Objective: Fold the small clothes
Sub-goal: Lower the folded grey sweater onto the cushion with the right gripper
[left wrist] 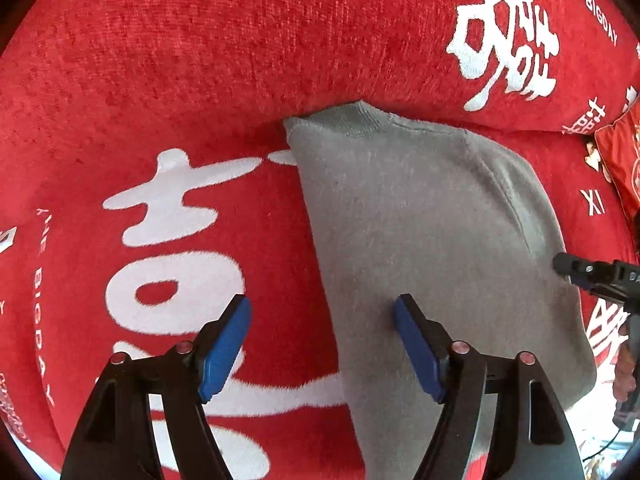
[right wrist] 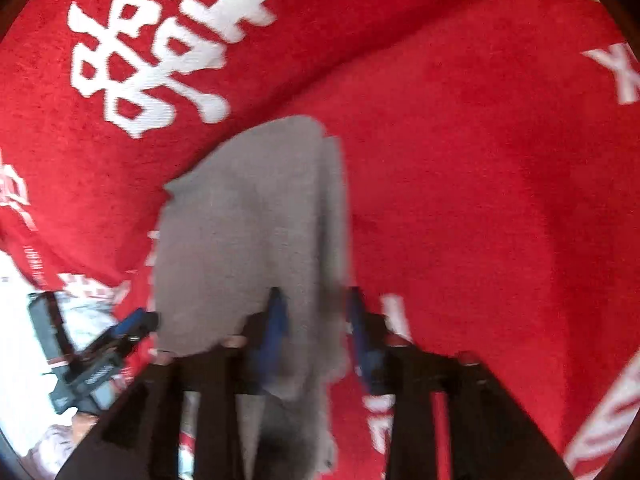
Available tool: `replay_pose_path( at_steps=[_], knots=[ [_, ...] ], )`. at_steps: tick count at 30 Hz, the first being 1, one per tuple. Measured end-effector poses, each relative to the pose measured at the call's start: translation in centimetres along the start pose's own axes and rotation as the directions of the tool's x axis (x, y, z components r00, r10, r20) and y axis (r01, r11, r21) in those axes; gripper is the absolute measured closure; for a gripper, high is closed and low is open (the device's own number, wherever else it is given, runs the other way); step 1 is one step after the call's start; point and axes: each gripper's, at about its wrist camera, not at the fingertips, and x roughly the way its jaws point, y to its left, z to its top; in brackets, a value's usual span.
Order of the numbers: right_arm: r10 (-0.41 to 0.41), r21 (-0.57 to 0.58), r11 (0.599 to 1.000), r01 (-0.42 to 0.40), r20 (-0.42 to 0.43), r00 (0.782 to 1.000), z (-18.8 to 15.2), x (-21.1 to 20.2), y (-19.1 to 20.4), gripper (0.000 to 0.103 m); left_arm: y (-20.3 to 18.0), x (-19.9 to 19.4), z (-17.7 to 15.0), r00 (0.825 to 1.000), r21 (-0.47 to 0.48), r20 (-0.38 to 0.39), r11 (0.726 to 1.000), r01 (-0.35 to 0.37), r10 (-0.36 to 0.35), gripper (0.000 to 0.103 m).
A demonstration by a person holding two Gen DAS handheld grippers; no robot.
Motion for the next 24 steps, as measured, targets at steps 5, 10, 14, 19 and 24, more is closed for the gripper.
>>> replay_pose_path(
  at_steps=[5,10,14,19,24],
  knots=[
    [0.103,-0.040,0.994,-0.102,0.010,0.995,-2.4,-4.4,0.8,0.054,-0.2,-2.2,-1.2,0.999,0.019,-0.033,0.999,0.037,-0.036,0.028],
    [0.102,-0.118,0.986,-0.115,-0.114,0.988,-5.0,-4.0,2.6,0.054,-1.6,-1.7,-3.4,0.995,0.050,-0.088,0.997,0.057,-0.052,0.028],
    [0.043,-0.167,0.984,-0.068,-0.152,0.987,-6.2,-2.4,3.1,0.096,-2.1,-0.2,-5.3,0.993,0.064,-0.108,0.997,0.044,-0.037,0.028],
    [-0.001,-0.161,0.987,-0.022,-0.142,0.990,-6.8,-1.4,1.7,0.096,-1.8,0.7,-6.9,0.991,0.051,-0.123,0.997,0.051,-0.044,0.024],
    [0.017,-0.100,0.995,-0.030,-0.123,0.992,-7.6,-0.6,-0.7,0.096,-1.5,0.5,-7.8,0.991,0.031,-0.121,0.998,0.057,-0.053,0.020]
  ],
)
